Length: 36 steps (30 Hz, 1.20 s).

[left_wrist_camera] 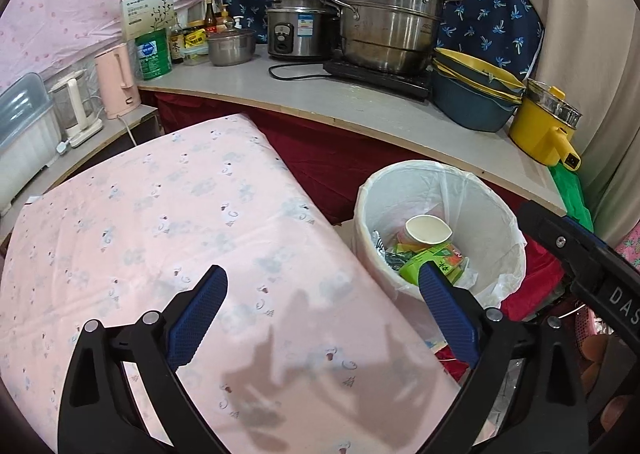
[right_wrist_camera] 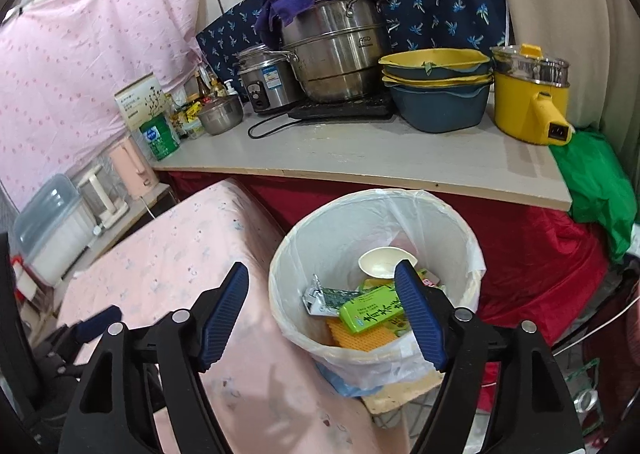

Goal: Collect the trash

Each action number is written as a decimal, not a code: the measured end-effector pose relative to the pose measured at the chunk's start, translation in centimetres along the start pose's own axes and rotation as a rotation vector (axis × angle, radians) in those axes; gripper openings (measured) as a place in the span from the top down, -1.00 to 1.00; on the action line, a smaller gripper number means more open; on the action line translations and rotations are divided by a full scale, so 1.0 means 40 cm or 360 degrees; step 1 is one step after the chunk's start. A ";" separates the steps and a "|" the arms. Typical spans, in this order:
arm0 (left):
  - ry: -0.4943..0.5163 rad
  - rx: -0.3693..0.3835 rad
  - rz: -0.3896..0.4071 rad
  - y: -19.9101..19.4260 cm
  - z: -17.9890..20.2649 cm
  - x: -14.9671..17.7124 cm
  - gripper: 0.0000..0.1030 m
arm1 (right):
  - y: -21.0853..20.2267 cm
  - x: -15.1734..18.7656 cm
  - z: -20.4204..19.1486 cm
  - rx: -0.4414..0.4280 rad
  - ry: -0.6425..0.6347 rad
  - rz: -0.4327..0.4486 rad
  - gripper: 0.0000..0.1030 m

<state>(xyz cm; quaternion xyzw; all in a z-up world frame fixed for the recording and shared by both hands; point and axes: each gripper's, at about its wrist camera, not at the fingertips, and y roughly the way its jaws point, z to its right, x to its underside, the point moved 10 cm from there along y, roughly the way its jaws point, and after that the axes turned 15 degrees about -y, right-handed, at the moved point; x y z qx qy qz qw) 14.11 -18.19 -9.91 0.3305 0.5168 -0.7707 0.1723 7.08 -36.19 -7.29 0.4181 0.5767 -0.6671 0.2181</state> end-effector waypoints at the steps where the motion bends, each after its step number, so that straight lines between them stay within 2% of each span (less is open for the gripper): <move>1: -0.0004 -0.0005 0.0002 -0.005 -0.007 0.002 -0.79 | -0.007 0.003 -0.004 0.0013 -0.0023 0.0000 -0.46; 7: -0.0013 -0.0044 0.0023 -0.030 -0.034 0.015 -0.79 | -0.045 0.020 -0.018 0.0098 -0.0128 -0.0006 -0.62; 22: 0.0056 -0.0135 0.0048 -0.070 -0.058 0.072 -0.81 | -0.075 0.112 -0.047 0.0105 -0.0232 -0.0129 -0.67; 24: 0.0051 -0.0144 0.0036 -0.071 -0.064 0.081 -0.83 | -0.082 0.118 -0.046 0.0112 -0.0231 -0.0126 -0.77; 25: 0.0046 -0.0147 0.0032 -0.071 -0.067 0.085 -0.85 | -0.087 0.120 -0.045 0.0116 -0.0230 -0.0123 -0.89; 36: -0.0001 -0.0178 -0.0017 -0.073 -0.095 0.126 -0.86 | -0.105 0.142 -0.040 0.0162 -0.0245 -0.0134 -0.88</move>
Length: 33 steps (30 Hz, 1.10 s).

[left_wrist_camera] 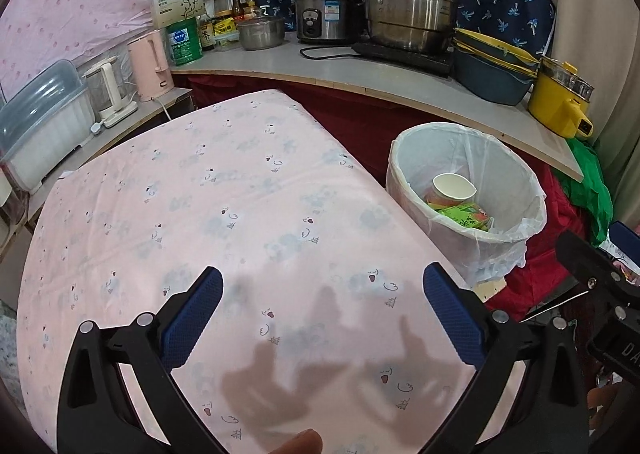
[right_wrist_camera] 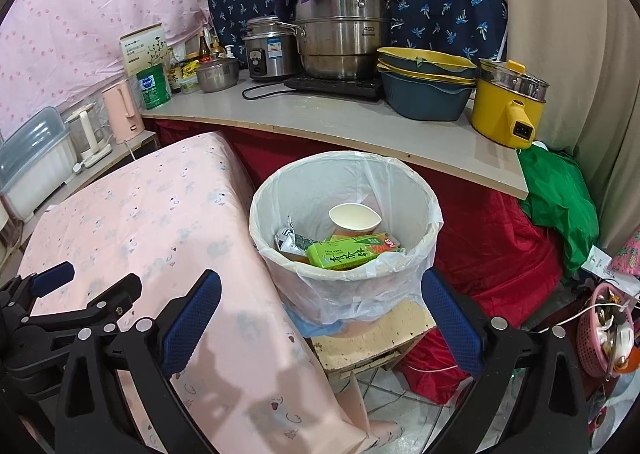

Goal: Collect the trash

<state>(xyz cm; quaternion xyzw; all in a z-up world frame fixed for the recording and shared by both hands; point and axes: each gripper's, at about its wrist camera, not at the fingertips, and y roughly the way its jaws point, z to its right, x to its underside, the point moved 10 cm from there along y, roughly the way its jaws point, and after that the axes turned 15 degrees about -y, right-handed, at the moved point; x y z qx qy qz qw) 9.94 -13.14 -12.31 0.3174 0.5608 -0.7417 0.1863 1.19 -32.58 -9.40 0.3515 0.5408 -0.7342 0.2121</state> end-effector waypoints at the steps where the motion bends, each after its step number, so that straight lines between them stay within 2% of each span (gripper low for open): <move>1: -0.0006 -0.0003 -0.0005 0.000 -0.003 0.004 -0.86 | 0.001 0.005 -0.001 0.0002 -0.0003 -0.0005 -0.88; 11: -0.0021 -0.0006 -0.0019 -0.002 -0.012 0.022 -0.86 | 0.006 0.046 -0.003 -0.0008 0.0022 -0.0039 -0.88; 33: -0.0006 -0.0007 -0.0027 -0.007 0.003 0.035 -0.86 | 0.004 0.058 -0.009 0.0017 -0.0029 -0.0047 -0.88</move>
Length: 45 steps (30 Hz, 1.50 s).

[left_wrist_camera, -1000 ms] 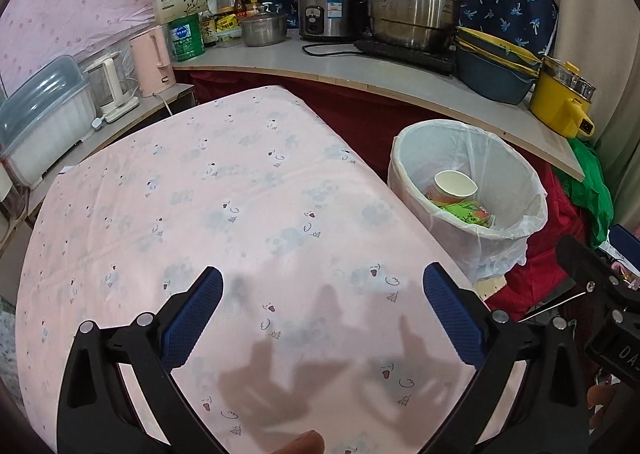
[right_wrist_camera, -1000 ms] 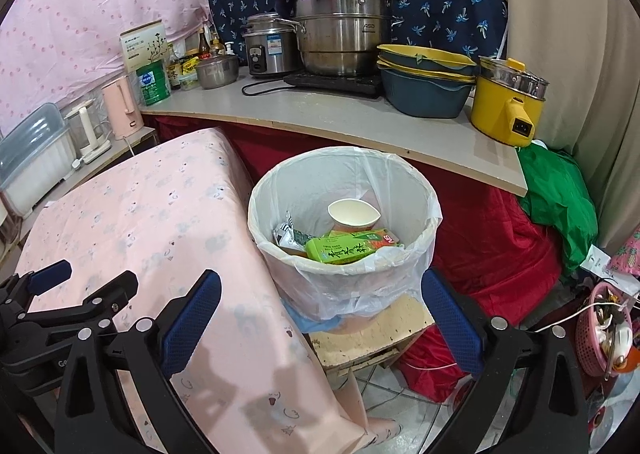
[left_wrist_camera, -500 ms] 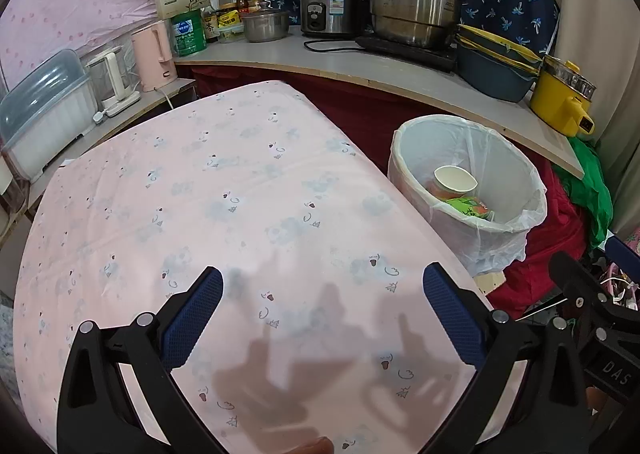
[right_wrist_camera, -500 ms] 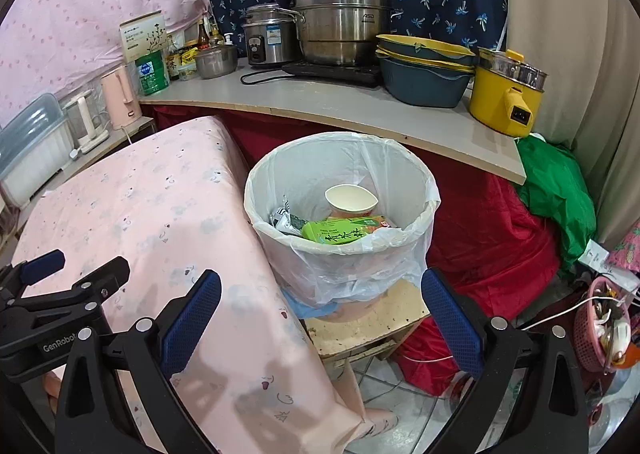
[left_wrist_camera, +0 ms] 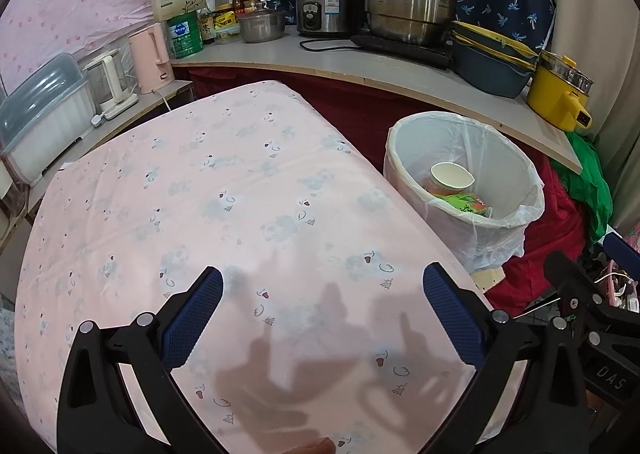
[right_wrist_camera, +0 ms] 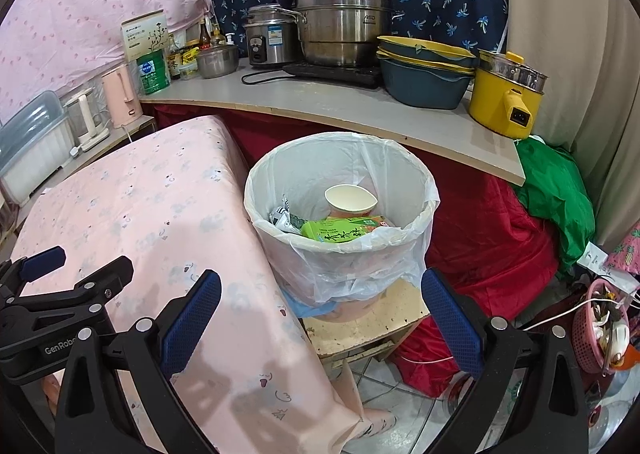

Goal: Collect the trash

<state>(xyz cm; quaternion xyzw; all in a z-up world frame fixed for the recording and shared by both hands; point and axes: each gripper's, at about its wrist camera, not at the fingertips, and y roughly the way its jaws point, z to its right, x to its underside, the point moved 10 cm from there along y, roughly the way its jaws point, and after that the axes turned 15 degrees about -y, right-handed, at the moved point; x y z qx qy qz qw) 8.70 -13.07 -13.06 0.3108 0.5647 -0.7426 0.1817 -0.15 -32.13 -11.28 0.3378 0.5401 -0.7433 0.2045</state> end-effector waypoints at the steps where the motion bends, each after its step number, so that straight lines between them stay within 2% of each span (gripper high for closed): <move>1: 0.0002 0.0000 0.0000 0.000 0.001 0.001 -0.86 | 0.000 0.000 0.000 0.0000 0.0000 0.0000 -0.88; 45: -0.0008 -0.0033 0.0037 -0.007 0.004 0.003 -0.86 | 0.002 0.005 -0.014 -0.0023 -0.0010 0.0015 -0.88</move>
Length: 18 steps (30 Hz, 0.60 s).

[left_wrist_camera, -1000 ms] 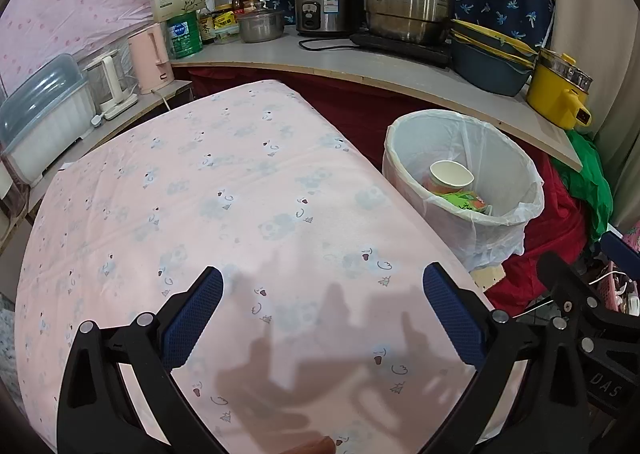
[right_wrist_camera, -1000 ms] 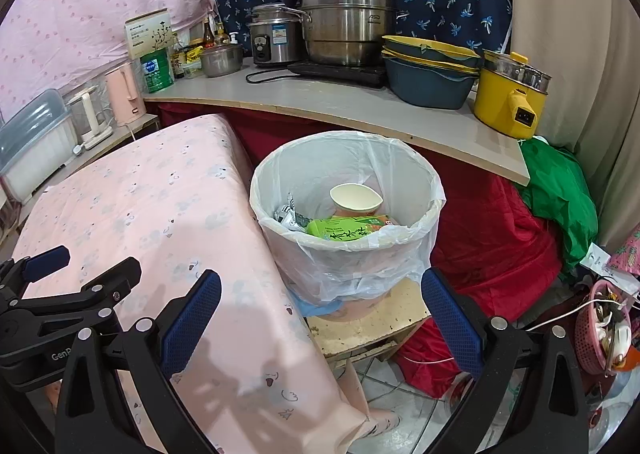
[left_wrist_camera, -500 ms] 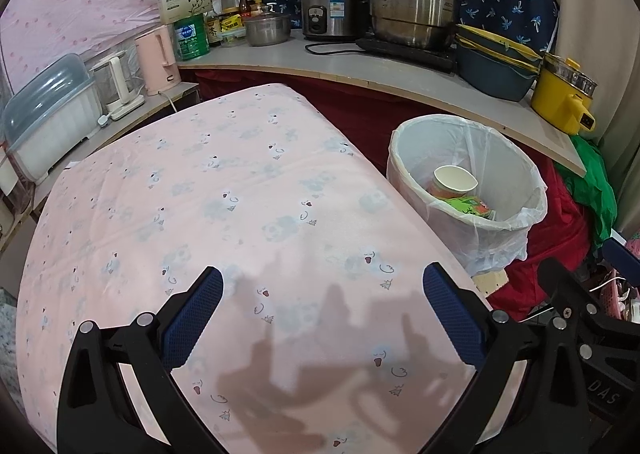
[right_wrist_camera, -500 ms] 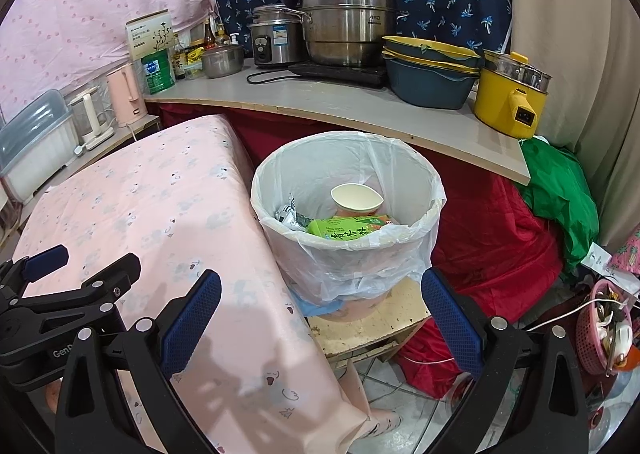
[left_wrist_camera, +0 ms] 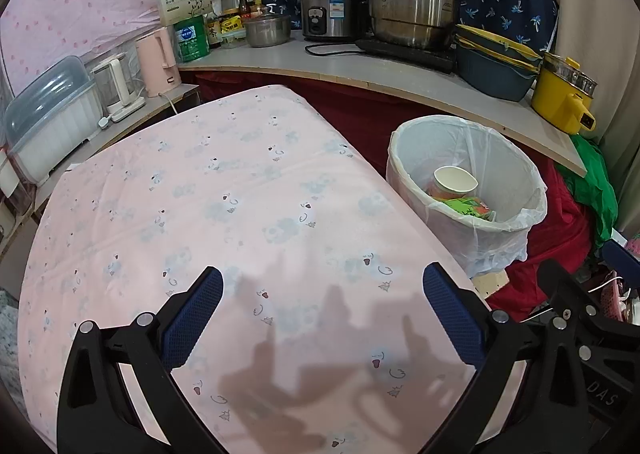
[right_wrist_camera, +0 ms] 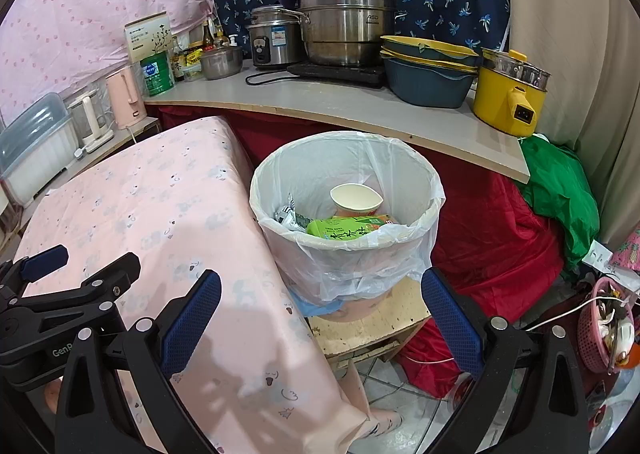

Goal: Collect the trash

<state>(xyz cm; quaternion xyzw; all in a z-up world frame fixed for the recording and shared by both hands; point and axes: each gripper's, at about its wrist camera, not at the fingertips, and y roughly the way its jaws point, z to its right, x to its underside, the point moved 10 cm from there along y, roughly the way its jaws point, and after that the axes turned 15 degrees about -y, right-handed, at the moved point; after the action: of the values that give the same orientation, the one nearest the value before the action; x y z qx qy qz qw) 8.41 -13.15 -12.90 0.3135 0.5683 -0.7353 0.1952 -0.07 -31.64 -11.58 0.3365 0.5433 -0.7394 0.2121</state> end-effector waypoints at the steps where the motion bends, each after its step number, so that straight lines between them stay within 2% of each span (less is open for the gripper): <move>1: 0.0002 -0.0001 -0.0002 0.000 0.000 0.001 -0.86 | 0.000 0.000 0.000 0.0001 -0.0001 0.0000 -0.88; 18: -0.0001 0.0003 0.0003 0.001 0.006 0.000 -0.86 | -0.001 0.001 0.004 0.0001 0.0010 0.0005 -0.88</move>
<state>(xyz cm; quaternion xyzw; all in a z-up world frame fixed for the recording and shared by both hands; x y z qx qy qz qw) 8.35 -13.37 -12.89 0.3141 0.5672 -0.7357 0.1958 -0.17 -31.78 -11.56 0.3397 0.5432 -0.7382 0.2114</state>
